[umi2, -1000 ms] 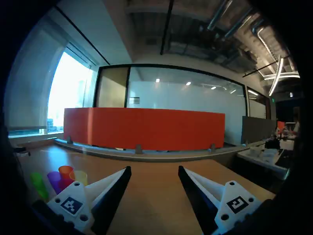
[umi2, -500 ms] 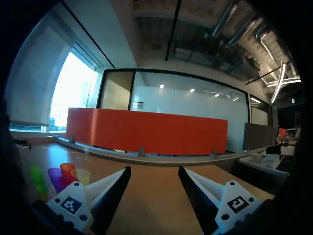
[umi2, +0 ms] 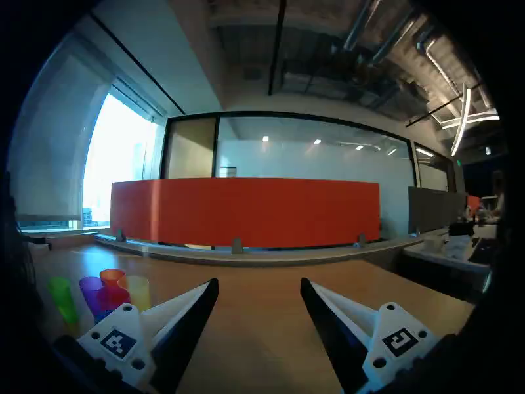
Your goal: Pour water
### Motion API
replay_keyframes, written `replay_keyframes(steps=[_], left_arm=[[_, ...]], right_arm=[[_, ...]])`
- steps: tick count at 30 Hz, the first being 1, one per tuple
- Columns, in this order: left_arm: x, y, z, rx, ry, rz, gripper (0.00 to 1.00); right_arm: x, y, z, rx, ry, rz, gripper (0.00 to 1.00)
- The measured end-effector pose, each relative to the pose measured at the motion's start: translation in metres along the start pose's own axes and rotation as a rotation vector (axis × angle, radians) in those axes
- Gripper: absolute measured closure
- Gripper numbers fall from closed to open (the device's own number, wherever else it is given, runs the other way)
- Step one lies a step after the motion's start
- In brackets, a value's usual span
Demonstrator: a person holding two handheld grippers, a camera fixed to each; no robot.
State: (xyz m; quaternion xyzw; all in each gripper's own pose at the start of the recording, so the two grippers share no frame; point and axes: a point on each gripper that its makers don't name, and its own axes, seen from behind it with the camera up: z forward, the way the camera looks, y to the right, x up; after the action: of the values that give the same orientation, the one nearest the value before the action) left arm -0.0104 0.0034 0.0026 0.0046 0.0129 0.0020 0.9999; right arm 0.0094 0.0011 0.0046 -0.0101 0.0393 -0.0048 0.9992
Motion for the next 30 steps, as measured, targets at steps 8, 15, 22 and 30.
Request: replay_keyframes(steps=[8, 15, 22, 30], left_arm=[[0.000, 0.000, 0.001, 0.000, 0.000, 0.000, 0.06], [0.000, 0.000, 0.000, 0.000, 0.000, 0.000, 0.06], [0.000, 0.000, 0.000, 0.000, 0.000, 0.000, 0.06], [-0.001, 0.000, 0.000, 0.000, 0.000, 0.000, 0.06]], right_arm=[[-0.009, 0.005, 0.000, 0.002, 0.001, 0.004, 0.04], [-0.018, 0.010, 0.001, -0.013, -0.011, 0.003, 0.04], [-0.022, 0.011, 0.000, -0.020, -0.026, 0.004, 0.04], [-0.031, 0.012, 0.001, -0.023, -0.059, 0.006, 0.03]])
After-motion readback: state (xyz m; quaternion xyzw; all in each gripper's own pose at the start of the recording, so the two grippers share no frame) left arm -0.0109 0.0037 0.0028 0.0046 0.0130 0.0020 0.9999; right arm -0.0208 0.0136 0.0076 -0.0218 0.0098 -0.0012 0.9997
